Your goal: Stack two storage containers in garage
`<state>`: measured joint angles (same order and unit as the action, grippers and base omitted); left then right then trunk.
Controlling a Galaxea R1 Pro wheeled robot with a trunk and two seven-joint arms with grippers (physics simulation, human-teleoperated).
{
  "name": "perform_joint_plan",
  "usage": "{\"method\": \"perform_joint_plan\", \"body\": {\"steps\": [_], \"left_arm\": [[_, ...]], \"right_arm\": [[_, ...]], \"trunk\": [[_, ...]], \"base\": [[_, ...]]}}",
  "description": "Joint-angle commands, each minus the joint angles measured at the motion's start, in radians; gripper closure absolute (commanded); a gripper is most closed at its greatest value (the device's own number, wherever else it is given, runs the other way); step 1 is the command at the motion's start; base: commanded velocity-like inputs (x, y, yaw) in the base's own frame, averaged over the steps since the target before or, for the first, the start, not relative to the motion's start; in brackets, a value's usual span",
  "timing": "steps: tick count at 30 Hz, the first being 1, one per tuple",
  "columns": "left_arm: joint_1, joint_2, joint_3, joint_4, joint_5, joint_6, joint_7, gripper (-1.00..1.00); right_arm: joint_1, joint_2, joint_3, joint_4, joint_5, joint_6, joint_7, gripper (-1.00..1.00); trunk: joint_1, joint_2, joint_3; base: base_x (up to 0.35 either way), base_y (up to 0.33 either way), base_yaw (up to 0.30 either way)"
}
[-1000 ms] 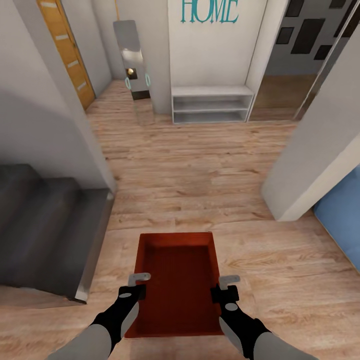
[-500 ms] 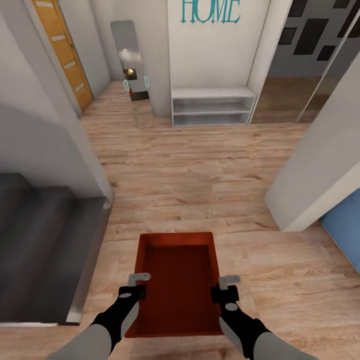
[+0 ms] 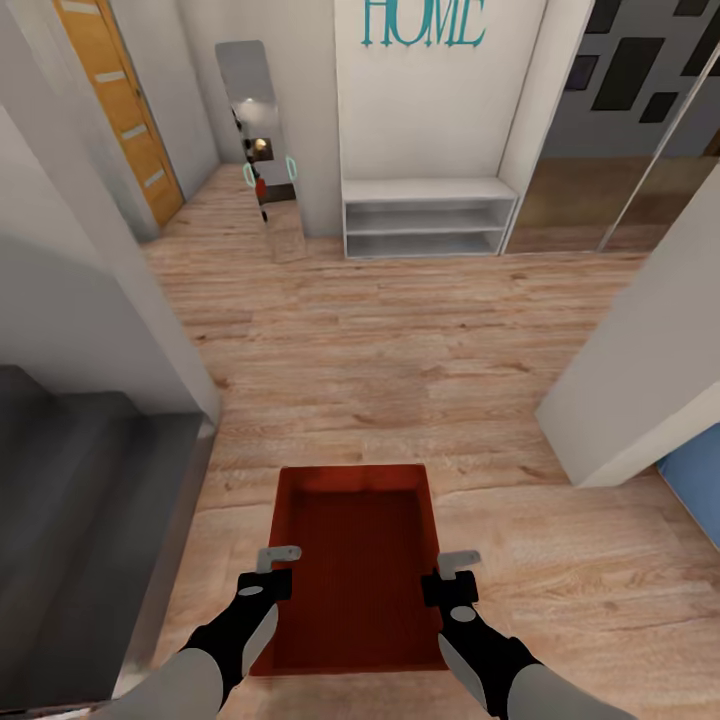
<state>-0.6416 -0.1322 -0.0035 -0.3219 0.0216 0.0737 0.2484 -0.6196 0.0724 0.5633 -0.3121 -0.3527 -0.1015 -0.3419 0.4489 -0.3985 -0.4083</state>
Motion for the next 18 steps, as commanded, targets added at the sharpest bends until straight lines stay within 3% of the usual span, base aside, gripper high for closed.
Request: {"method": "perform_joint_plan", "body": {"steps": [1, 18], "left_arm": [[0.0, 0.002, 0.002, -0.005, -0.022, 0.008, 0.017, 1.0], [0.0, 0.002, 0.005, -0.005, -0.02, 0.008, 0.017, 1.0]], "right_arm": [[-0.001, -0.001, -0.02, 0.004, -0.023, -0.009, -0.011, 1.0], [-0.002, -0.002, -0.02, 0.004, -0.023, -0.009, -0.01, 1.0]], "trunk": [[0.001, -0.002, -0.001], [0.001, -0.002, -0.001]], "base": [[0.324, 0.0, 0.0], [0.324, 0.0, 0.0]]}}
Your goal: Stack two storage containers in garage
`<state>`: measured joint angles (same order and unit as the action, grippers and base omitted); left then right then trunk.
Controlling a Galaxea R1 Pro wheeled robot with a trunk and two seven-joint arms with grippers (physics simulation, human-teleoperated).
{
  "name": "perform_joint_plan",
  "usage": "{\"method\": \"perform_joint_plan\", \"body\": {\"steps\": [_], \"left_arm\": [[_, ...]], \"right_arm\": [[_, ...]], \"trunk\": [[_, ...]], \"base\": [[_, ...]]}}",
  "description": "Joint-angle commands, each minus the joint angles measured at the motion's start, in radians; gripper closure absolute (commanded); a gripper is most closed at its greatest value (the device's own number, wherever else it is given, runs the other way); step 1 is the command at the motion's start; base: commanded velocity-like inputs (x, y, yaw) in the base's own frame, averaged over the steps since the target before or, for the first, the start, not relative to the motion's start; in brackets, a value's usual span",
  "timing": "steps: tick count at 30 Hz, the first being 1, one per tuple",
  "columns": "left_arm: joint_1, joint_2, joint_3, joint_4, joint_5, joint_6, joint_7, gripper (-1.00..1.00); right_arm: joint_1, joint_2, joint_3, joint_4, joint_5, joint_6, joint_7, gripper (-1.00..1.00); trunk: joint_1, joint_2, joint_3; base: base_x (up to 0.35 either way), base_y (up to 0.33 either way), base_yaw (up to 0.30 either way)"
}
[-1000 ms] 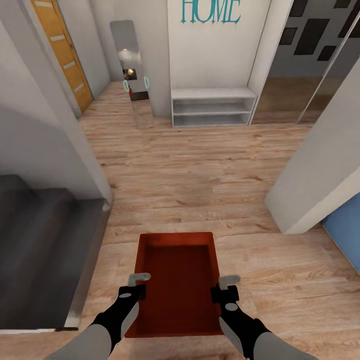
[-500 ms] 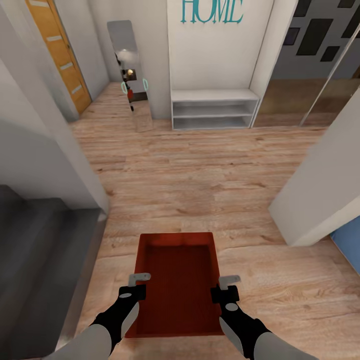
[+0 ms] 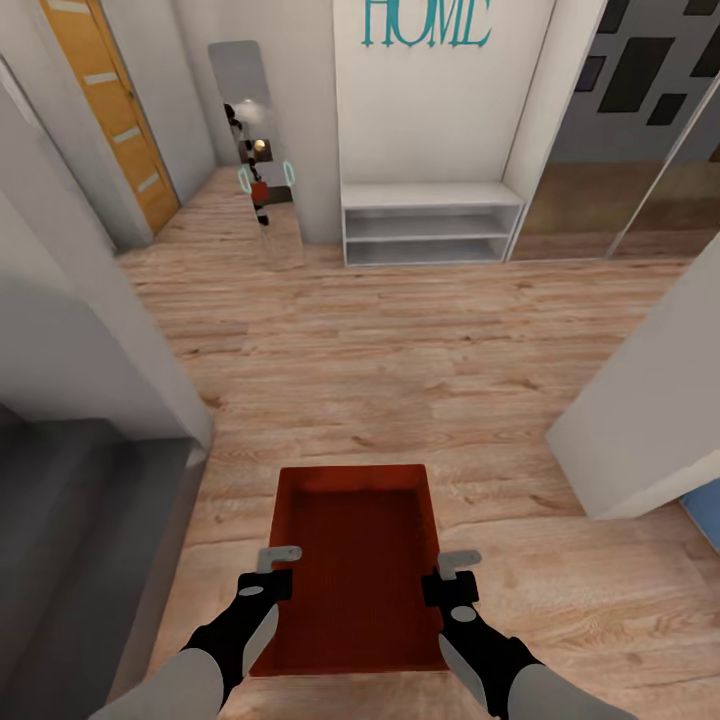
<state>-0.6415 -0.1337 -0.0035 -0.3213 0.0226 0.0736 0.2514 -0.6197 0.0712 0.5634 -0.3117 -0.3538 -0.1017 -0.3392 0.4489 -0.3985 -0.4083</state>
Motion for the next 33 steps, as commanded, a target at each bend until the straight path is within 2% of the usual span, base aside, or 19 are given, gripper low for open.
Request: {"method": "perform_joint_plan", "body": {"steps": [1, 33], "left_arm": [[0.0, 0.004, 0.005, -0.005, -0.021, 0.008, 0.014, 1.0], [0.0, 0.003, 0.004, -0.004, -0.02, 0.008, 0.014, 1.0]], "right_arm": [[-0.001, -0.001, -0.02, 0.003, -0.022, -0.009, -0.013, 1.0], [-0.001, -0.002, -0.02, 0.003, -0.022, -0.009, -0.013, 1.0]], "trunk": [[0.001, -0.002, -0.001], [0.001, -0.002, -0.001]], "base": [[0.324, 0.0, 0.0], [0.324, 0.0, 0.0]]}}
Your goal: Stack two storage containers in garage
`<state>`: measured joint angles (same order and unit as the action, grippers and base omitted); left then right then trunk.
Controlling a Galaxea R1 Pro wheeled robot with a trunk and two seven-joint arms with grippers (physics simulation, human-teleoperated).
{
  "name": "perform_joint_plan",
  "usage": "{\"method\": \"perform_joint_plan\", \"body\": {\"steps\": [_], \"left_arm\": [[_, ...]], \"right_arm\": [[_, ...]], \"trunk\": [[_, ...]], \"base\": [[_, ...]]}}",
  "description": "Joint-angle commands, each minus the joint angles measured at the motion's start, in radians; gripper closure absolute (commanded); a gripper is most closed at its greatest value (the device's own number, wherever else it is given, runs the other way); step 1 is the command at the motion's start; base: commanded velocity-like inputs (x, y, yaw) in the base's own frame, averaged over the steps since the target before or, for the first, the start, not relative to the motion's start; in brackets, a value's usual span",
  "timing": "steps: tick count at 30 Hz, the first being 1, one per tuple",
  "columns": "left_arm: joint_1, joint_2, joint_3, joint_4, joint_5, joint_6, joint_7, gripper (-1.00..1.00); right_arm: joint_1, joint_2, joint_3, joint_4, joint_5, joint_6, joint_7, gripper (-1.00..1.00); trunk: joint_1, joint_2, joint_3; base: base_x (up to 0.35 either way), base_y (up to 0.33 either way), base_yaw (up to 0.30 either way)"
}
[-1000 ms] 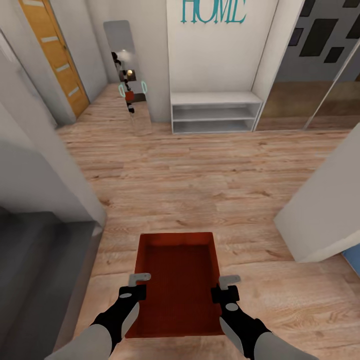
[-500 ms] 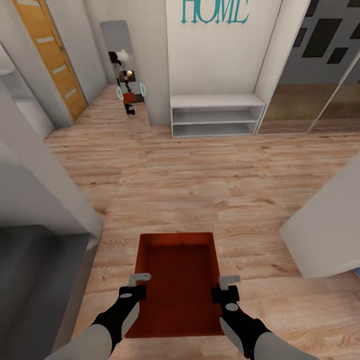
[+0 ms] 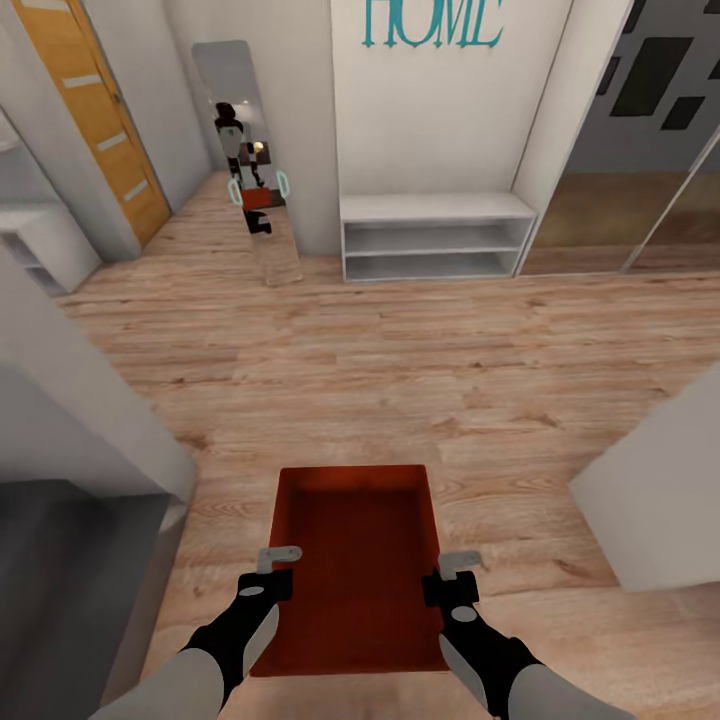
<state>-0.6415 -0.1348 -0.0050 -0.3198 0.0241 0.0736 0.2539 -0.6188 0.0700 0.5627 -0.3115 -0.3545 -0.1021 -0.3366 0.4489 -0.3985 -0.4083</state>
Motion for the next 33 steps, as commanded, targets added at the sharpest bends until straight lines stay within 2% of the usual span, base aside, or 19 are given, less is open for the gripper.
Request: {"method": "perform_joint_plan", "body": {"steps": [1, 19, 33], "left_arm": [[0.0, 0.004, 0.006, -0.005, -0.021, 0.008, 0.011, 1.0], [0.0, 0.004, 0.005, -0.005, -0.021, 0.008, 0.011, 1.0], [0.0, 0.004, 0.007, -0.005, -0.021, 0.008, 0.011, 1.0]], "right_arm": [[-0.002, -0.001, -0.02, 0.003, -0.021, -0.008, -0.016, 1.0], [-0.002, -0.001, -0.02, 0.003, -0.021, -0.008, -0.015, 1.0], [-0.002, -0.001, -0.02, 0.003, -0.02, -0.008, -0.015, 1.0]], "trunk": [[0.001, -0.002, -0.001], [0.001, -0.002, -0.001], [0.001, -0.002, -0.01]], "base": [[0.324, 0.0, 0.0], [0.324, 0.0, 0.014], [0.325, 0.0, 0.18]]}}
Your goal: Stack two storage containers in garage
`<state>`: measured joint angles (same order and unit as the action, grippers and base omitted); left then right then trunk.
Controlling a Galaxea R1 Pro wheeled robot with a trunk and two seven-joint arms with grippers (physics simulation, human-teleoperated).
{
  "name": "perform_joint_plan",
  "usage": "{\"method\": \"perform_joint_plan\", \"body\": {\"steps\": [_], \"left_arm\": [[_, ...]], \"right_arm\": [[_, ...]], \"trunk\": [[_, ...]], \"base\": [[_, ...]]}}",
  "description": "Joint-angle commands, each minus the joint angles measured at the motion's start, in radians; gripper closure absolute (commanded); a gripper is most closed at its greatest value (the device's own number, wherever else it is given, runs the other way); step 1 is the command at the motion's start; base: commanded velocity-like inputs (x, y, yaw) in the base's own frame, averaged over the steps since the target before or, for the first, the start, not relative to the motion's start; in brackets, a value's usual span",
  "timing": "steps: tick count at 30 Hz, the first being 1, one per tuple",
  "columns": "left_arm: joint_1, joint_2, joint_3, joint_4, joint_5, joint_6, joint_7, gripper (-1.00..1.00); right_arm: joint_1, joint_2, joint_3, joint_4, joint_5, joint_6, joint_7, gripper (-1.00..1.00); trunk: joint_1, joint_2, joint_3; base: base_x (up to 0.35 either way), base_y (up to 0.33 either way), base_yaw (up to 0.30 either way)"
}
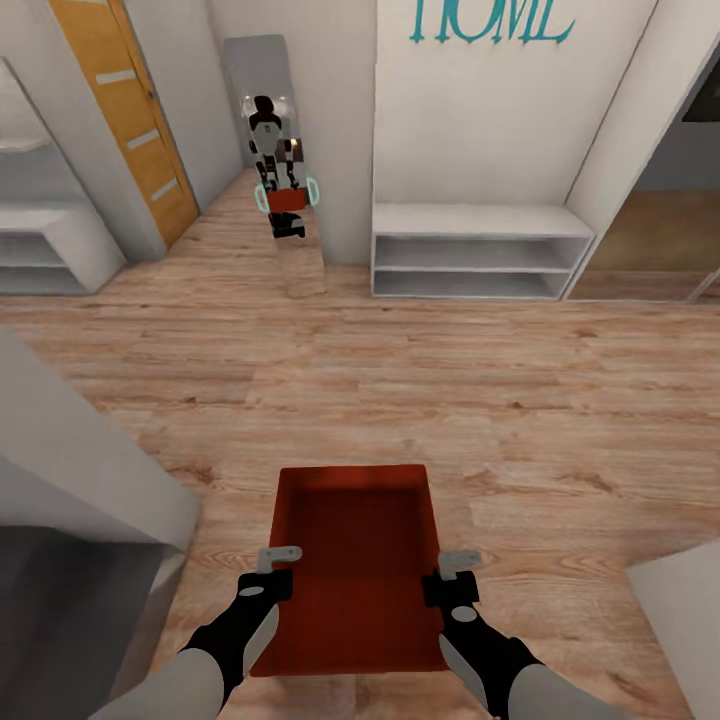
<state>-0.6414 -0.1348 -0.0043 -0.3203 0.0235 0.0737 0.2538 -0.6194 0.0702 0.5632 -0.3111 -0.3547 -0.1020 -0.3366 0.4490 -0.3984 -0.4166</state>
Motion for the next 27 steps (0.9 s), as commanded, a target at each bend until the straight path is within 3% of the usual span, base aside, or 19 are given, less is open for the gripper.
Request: {"method": "perform_joint_plan", "body": {"steps": [1, 9, 27], "left_arm": [[0.0, 0.004, 0.006, -0.005, -0.02, 0.008, 0.012, 1.0], [0.0, 0.004, 0.006, -0.005, -0.02, 0.008, 0.012, 1.0], [0.0, 0.004, 0.006, -0.004, -0.02, 0.008, 0.01, 1.0]], "right_arm": [[-0.002, -0.001, -0.02, 0.003, -0.02, -0.008, -0.015, 1.0], [-0.002, -0.001, -0.02, 0.003, -0.02, -0.008, -0.015, 1.0], [-0.002, -0.001, -0.02, 0.003, -0.02, -0.008, -0.015, 1.0]], "trunk": [[0.001, -0.002, -0.002], [0.001, -0.002, -0.007], [0.001, -0.002, -0.007]], "base": [[0.326, 0.0, 0.231], [0.326, 0.0, 0.182], [0.326, 0.0, 0.005]]}}
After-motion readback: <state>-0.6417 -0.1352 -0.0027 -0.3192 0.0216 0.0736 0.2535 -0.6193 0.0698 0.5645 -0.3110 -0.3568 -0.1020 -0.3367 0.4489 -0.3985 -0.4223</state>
